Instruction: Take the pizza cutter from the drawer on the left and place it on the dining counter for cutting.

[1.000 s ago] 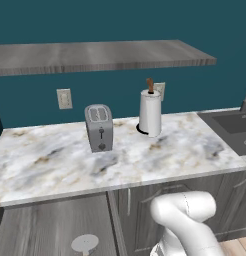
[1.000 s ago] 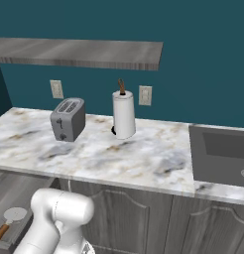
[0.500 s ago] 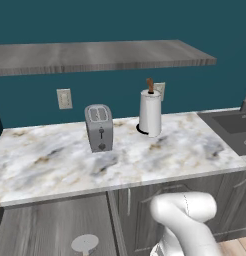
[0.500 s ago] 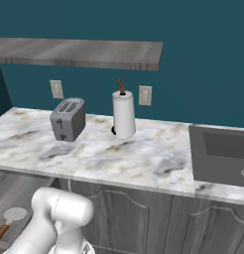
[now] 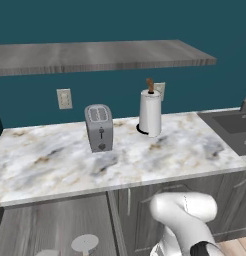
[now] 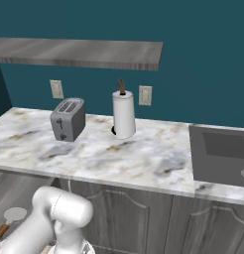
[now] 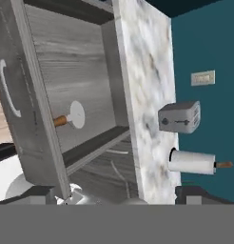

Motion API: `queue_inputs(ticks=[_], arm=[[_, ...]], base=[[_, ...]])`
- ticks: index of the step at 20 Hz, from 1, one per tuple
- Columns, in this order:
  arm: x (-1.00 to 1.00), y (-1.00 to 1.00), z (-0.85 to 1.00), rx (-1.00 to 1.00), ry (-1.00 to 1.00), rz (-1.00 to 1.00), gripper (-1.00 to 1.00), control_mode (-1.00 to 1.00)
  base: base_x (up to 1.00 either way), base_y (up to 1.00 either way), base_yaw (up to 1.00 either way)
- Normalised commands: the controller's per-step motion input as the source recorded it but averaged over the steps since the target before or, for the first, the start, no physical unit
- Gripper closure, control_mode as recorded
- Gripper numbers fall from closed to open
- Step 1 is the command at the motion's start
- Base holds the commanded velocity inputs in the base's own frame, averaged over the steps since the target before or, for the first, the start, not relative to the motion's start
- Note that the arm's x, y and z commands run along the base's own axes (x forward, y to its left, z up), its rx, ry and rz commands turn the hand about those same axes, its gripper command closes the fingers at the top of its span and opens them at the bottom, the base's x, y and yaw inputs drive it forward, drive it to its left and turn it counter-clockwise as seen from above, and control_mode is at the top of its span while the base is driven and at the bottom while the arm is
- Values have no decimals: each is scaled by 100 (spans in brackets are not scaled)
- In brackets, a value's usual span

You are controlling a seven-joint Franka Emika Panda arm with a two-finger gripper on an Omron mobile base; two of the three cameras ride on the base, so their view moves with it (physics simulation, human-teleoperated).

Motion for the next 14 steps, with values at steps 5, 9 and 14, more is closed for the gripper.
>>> queue_inputs(ticks=[5, 9, 14], arm=[[64, -12, 52, 11, 24, -16, -100, -100], [84, -4, 28, 8, 25, -19, -100, -100], [96, -2, 11, 1, 24, -18, -100, -100]], base=[[0, 0, 0], [0, 0, 0], [0, 0, 0]])
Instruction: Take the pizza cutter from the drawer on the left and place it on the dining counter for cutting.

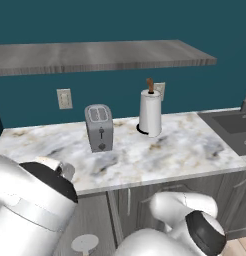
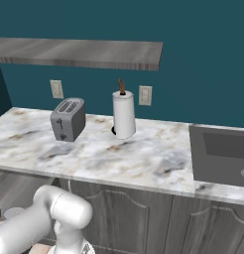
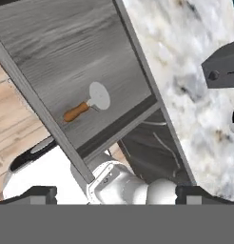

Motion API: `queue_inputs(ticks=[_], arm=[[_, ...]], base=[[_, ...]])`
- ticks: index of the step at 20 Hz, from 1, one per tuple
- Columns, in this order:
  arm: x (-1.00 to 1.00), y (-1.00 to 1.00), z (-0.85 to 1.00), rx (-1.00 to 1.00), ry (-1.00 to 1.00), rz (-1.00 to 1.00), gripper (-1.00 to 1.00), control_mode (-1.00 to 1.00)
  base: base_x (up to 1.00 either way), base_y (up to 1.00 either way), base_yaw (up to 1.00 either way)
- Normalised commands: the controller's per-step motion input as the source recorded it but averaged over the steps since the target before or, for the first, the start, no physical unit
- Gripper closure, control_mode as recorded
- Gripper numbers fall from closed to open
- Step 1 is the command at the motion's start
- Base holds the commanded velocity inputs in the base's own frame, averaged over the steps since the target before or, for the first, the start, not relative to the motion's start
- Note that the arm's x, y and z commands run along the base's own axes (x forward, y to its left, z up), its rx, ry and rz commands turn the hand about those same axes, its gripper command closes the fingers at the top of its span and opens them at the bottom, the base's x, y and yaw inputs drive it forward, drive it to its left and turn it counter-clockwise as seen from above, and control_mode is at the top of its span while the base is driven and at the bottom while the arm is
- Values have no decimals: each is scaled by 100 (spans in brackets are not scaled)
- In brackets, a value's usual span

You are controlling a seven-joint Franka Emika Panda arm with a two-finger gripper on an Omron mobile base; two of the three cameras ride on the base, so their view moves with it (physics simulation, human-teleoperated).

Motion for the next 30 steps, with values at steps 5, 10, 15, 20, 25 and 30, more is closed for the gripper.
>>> queue_inputs(ticks=[5, 10, 15, 20, 25, 30], arm=[[67, -2, -3, 5, 22, -19, -100, -100], [23, 5, -32, 9, 19, -28, -100, -100], [2, 13, -24, 14, 17, -39, -100, -100], [0, 1, -16, 1, 11, -35, -100, -100], [-3, -7, -31, 0, 0, -27, -100, -100], [-14, -15, -27, -2, 0, -7, -100, -100]], base=[[0, 0, 0], [0, 0, 0], [0, 0, 0], [0, 0, 0], [0, 0, 0], [0, 0, 0]])
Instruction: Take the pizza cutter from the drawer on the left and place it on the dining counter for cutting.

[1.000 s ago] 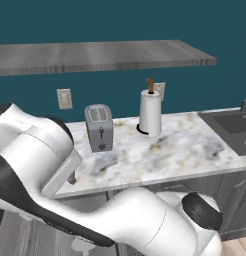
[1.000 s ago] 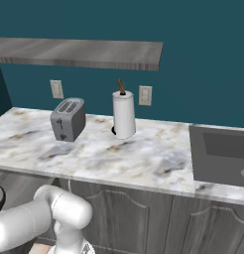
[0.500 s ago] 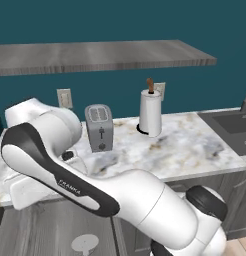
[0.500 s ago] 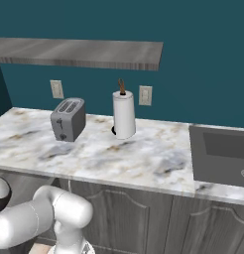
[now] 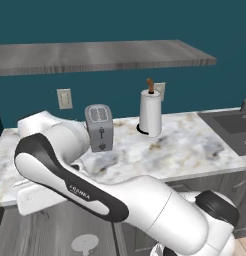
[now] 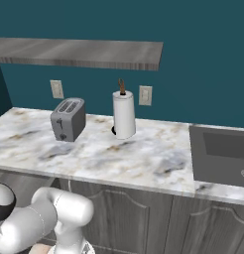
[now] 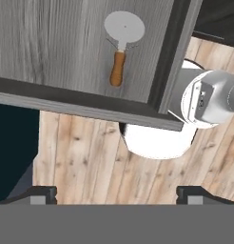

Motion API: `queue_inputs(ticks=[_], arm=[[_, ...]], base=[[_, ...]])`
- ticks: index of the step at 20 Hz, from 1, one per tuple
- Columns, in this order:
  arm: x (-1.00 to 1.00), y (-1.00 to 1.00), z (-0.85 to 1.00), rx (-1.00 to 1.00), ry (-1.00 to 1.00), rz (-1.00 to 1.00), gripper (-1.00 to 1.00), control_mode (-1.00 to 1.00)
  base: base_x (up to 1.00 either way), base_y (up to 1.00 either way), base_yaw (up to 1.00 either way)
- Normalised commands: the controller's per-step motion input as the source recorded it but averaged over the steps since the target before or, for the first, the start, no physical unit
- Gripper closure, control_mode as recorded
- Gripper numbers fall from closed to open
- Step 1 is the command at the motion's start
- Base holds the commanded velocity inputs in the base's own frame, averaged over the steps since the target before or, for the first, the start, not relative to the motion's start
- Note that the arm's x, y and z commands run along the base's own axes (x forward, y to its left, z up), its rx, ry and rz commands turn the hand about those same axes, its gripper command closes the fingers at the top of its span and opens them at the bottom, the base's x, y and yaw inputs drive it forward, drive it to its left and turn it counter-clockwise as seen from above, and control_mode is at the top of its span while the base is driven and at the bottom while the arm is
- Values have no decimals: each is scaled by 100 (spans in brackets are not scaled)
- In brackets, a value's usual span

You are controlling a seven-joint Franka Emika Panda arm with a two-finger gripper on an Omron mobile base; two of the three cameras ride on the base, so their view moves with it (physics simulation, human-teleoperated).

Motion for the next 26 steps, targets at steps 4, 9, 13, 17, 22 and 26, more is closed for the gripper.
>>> queue_inputs(ticks=[4, 9, 13, 17, 22, 26], arm=[[-3, 0, -40, -1, -4, 0, -100, -100], [7, -5, -42, -2, -14, 0, -100, -100], [19, -21, -16, 5, -5, 0, -100, -100], [1, -15, -11, 9, -3, -1, -100, -100], [0, 0, 0, 0, 3, -3, -100, -100], [0, 0, -4, 0, 0, -1, -100, -100]], base=[[0, 0, 0], [0, 0, 0], [0, 0, 0], [0, 0, 0], [0, 0, 0], [0, 0, 0]])
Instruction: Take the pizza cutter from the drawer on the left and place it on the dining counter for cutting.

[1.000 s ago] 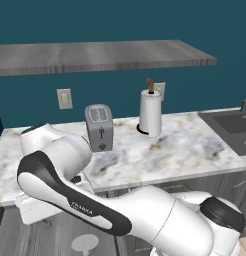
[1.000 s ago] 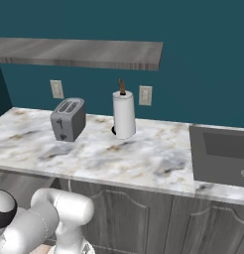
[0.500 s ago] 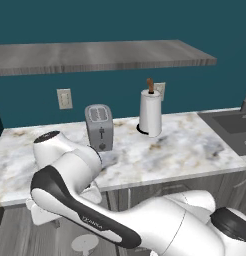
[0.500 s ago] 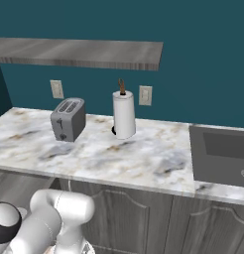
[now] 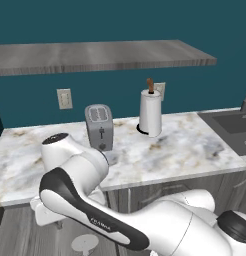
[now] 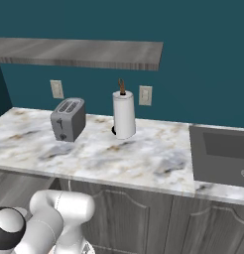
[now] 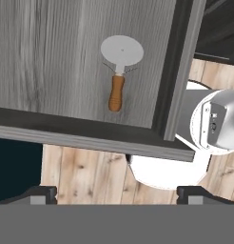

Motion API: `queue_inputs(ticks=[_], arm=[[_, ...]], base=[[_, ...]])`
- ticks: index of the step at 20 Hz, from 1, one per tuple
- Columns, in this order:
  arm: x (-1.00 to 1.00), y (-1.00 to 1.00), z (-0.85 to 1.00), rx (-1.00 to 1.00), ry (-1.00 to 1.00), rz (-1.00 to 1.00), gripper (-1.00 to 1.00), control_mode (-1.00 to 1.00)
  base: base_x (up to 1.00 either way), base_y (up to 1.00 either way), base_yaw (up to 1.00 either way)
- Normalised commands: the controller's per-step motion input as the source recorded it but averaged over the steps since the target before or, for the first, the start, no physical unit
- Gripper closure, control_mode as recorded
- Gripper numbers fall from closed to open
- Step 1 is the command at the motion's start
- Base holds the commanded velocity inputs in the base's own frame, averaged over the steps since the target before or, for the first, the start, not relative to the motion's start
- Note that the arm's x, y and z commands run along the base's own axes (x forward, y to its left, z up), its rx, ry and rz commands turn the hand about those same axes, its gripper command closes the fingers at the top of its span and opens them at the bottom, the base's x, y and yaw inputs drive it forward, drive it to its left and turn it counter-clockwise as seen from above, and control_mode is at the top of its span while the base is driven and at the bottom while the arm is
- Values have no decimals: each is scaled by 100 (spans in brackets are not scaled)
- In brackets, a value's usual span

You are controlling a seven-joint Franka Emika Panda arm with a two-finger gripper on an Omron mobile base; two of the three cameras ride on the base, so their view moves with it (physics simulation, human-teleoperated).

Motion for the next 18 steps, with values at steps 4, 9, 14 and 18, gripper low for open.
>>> queue_inputs(ticks=[4, 9, 14, 18], arm=[[0, 0, -7, 0, 0, 0, -100, -100], [0, 0, -9, 0, 0, 0, -100, -100], [0, 1, -16, 0, 0, -1, -100, -100], [0, 1, -25, 0, 0, -2, -100, -100]], base=[[0, 0, 0], [0, 0, 0], [0, 0, 0], [0, 0, 0]])
